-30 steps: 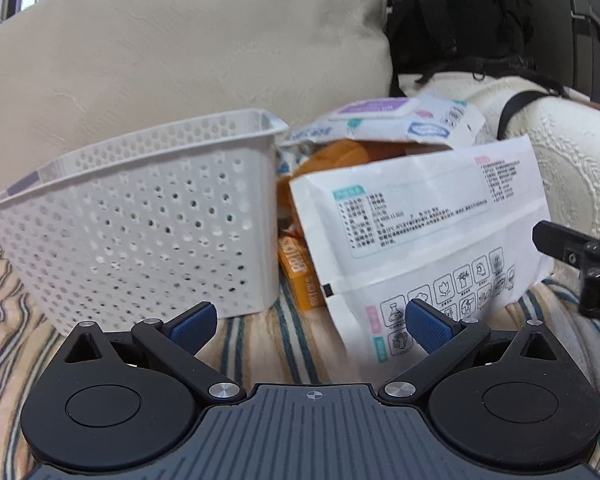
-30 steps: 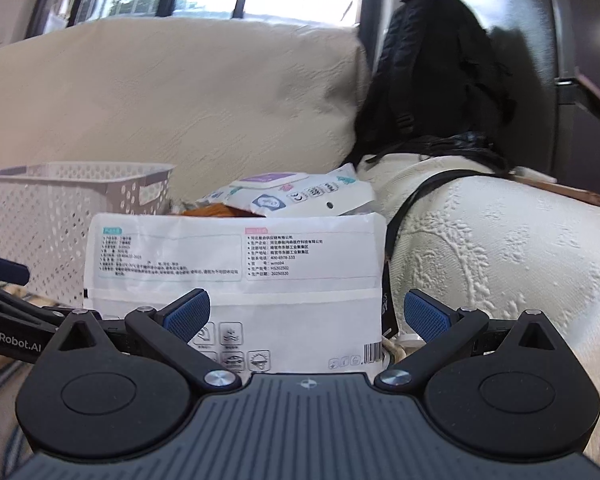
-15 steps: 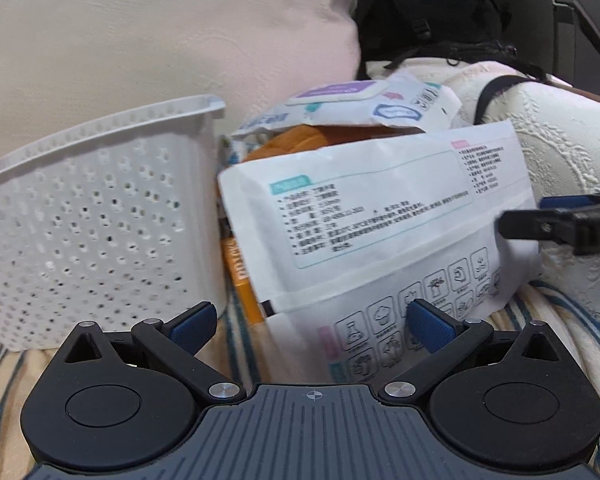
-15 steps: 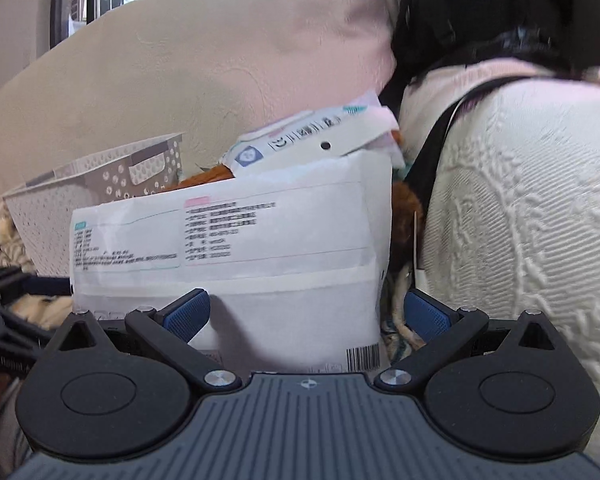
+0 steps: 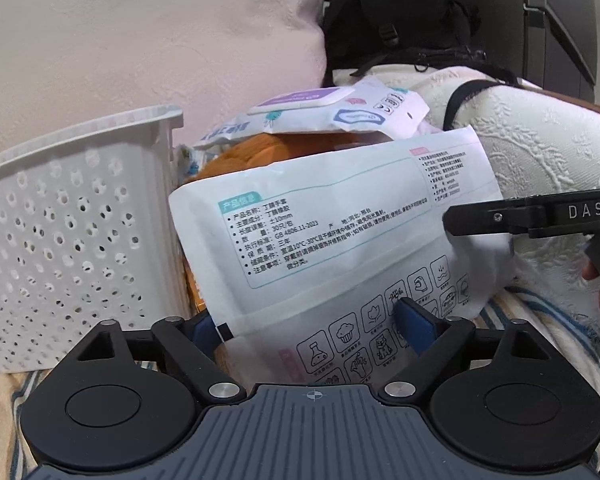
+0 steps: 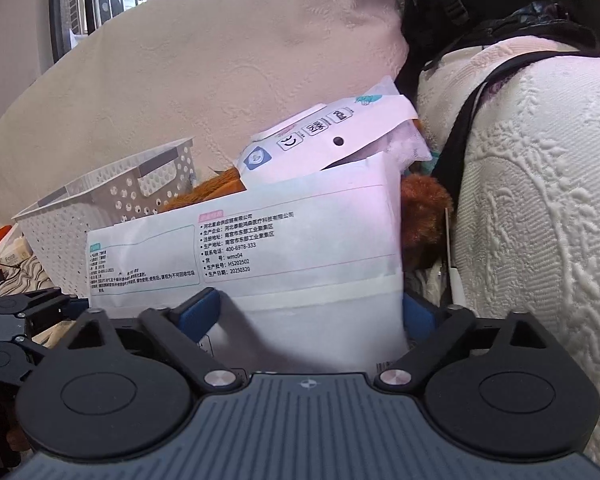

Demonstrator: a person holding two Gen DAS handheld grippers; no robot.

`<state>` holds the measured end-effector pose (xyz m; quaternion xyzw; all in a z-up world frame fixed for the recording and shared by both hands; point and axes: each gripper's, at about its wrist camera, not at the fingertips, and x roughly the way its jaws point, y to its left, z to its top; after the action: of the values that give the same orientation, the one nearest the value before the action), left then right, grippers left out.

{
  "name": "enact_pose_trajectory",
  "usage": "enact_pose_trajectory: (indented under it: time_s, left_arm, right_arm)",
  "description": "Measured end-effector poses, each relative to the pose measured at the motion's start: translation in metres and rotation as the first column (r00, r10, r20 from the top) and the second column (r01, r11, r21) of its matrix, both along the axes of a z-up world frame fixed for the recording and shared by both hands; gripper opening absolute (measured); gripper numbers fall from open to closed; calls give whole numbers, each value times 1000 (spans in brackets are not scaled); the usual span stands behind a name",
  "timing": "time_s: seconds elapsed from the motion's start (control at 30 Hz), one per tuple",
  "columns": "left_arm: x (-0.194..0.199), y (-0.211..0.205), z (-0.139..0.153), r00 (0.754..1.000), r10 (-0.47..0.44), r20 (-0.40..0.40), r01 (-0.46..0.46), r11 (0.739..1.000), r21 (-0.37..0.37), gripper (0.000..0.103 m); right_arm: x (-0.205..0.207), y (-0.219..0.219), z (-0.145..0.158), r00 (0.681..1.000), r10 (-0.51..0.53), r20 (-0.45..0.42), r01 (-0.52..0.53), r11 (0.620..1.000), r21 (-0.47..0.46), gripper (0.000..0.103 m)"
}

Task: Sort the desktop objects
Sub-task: 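Close the right gripper on the white printed pouch and lift it, then carry the pouch over the white basket and open the right gripper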

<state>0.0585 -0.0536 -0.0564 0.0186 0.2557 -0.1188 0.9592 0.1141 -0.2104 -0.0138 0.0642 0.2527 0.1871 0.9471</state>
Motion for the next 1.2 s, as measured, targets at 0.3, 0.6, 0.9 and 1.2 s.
enact_pose_trajectory:
  time_s: [0.3,0.6,0.9,1.2]
  left_arm:
    - [-9,4,10,1000,5,28,-4,1000,-8,64]
    - [-14,13,17,1000,6,30,-5,1000,-24,48]
    - [-23,19,47,993,-21,112,23,1000,-21,44]
    - [-32,45,115,979,-21,202,20,1000,5,45]
  right_arm:
    - [-13,-18,2,999,-32,-7,32,998,50,42]
    - [-32,-15,8,999,-37,32,35,998,52,28]
    - [-42,-13,34,994,-44,97,37,997,73,25]
    - [-40,11,96,982,-32,185,15,996,91,26]
